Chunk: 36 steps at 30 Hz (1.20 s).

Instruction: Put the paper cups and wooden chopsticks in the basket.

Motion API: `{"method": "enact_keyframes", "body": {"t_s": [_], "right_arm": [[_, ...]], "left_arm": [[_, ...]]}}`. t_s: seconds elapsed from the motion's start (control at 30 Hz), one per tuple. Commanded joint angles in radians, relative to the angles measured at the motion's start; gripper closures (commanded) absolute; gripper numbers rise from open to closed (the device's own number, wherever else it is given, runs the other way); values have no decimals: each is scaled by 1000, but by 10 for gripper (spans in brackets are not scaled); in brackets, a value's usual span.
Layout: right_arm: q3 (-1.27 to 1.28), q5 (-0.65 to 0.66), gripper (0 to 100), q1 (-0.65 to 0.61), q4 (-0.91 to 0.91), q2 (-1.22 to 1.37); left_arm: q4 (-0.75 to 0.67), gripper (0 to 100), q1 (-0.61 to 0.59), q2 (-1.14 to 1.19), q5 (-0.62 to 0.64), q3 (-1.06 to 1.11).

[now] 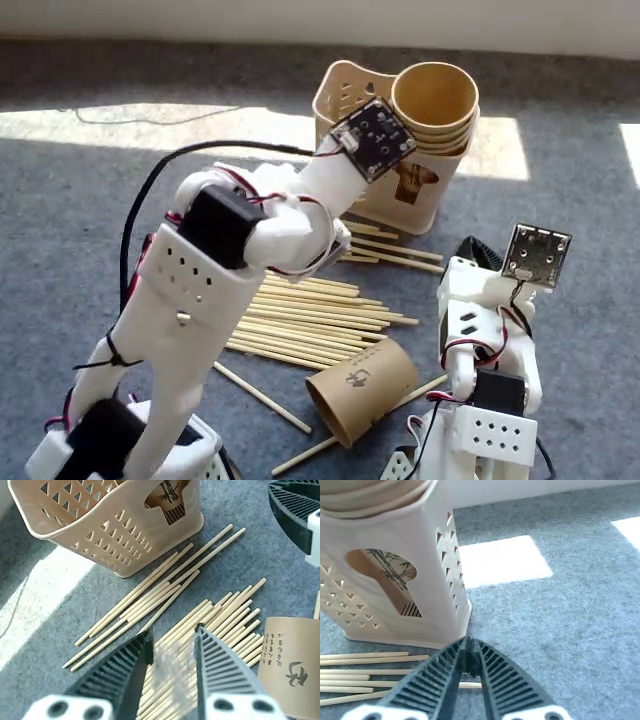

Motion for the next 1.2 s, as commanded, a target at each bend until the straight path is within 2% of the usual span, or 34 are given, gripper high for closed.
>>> {"method": "enact_keyframes", "body": {"t_s": [0.0, 0.13, 0.27, 0.5, 0.73, 0.93, 1.17], "right_arm": [[-5, 3, 989, 15, -30, -12], [-5, 3, 989, 13, -30, -12], [-5, 3, 989, 13, -30, -12], [-5, 3, 989, 12, -30, -12], [-5, 3, 989, 12, -30, -12], [-5, 3, 989, 12, -31, -12], [-5, 3, 989, 12, -31, -12]], "left_arm": [[-183, 855, -7, -219, -8, 298], [-269, 808, -7, -389, -8, 506], [-282, 773, -7, -515, -11, 634], [-273, 773, 54, -671, -137, 823], [-167, 773, 151, -855, -206, 912], [-40, 773, 232, -918, -272, 921], [-34, 773, 321, -918, -359, 1084]]}}
